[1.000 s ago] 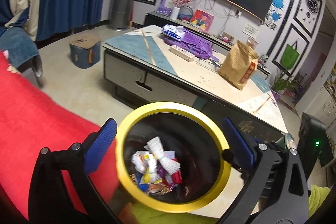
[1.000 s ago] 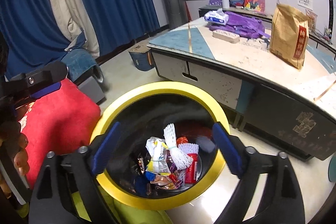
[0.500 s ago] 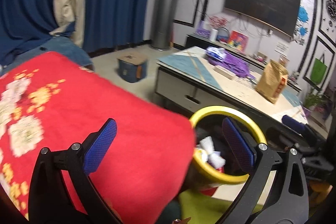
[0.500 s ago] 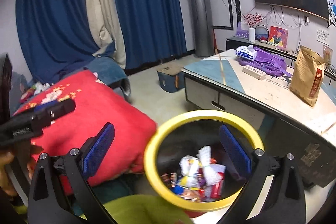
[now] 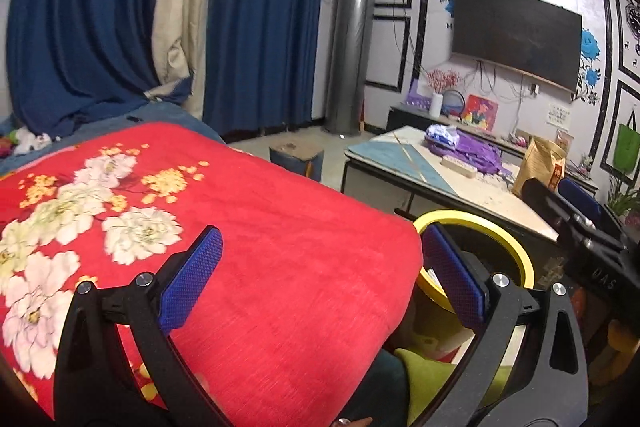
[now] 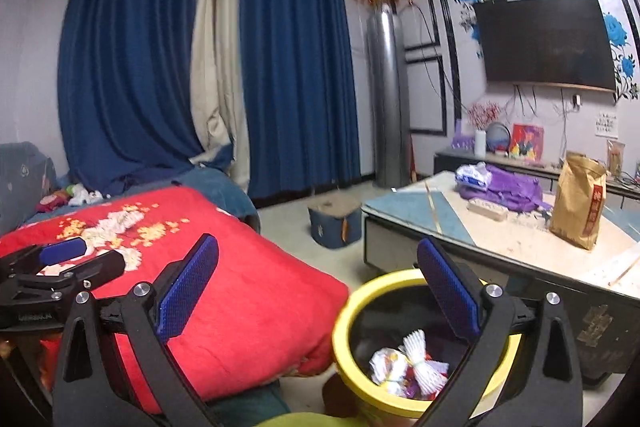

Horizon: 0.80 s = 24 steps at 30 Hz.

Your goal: Collect trash

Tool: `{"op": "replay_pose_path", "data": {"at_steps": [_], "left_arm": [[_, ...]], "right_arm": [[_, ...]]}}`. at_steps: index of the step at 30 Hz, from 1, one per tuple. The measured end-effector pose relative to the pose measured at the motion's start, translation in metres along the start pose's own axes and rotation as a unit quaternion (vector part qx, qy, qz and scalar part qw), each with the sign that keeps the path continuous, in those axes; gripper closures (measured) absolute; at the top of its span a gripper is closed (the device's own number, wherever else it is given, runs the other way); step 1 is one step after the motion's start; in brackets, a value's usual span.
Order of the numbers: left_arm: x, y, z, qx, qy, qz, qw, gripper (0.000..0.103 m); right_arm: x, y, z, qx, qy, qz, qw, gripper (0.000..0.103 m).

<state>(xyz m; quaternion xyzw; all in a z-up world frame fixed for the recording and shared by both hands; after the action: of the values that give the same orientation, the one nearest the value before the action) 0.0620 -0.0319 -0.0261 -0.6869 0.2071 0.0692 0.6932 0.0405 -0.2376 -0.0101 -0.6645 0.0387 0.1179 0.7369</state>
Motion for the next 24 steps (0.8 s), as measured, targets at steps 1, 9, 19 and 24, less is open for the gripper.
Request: {"op": "replay_pose_path", "data": {"at_steps": [1, 9, 19, 24], "left_arm": [[-0.005, 0.001, -0.001, 0.0, -0.005, -0.008, 1.0, 0.011], [-0.014, 0.003, 0.008, -0.017, -0.024, -0.028, 0.9992, 0.011], [-0.014, 0.005, 0.01, -0.018, -0.025, -0.029, 0.9991, 0.011], [-0.012, 0.006, 0.011, -0.015, -0.025, -0.029, 0.9992, 0.011]], "right_arm": [[-0.003, 0.003, 0.007, -0.009, -0.008, -0.006, 1.0, 0.006], [-0.011, 0.006, 0.014, -0.032, -0.019, -0.016, 0.999, 0.006], [-0.005, 0.01, 0.015, -0.03, -0.016, -0.005, 0.999, 0.006], [-0.004, 0.01, 0.014, -0.027, -0.015, -0.003, 1.0, 0.006]]}}
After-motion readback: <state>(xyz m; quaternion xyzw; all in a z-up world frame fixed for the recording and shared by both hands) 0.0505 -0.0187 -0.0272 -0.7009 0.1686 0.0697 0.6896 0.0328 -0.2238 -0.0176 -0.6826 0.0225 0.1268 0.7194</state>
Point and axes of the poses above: each gripper's, at about its wrist camera, not at the fingertips, and x roughly the way its jaws point, z to its left, y to its underside, the point moved 1 cm from there along x, roughly the way its jaws point, and after that the axes turned 4 degrees about x, right-handed, at the moved point
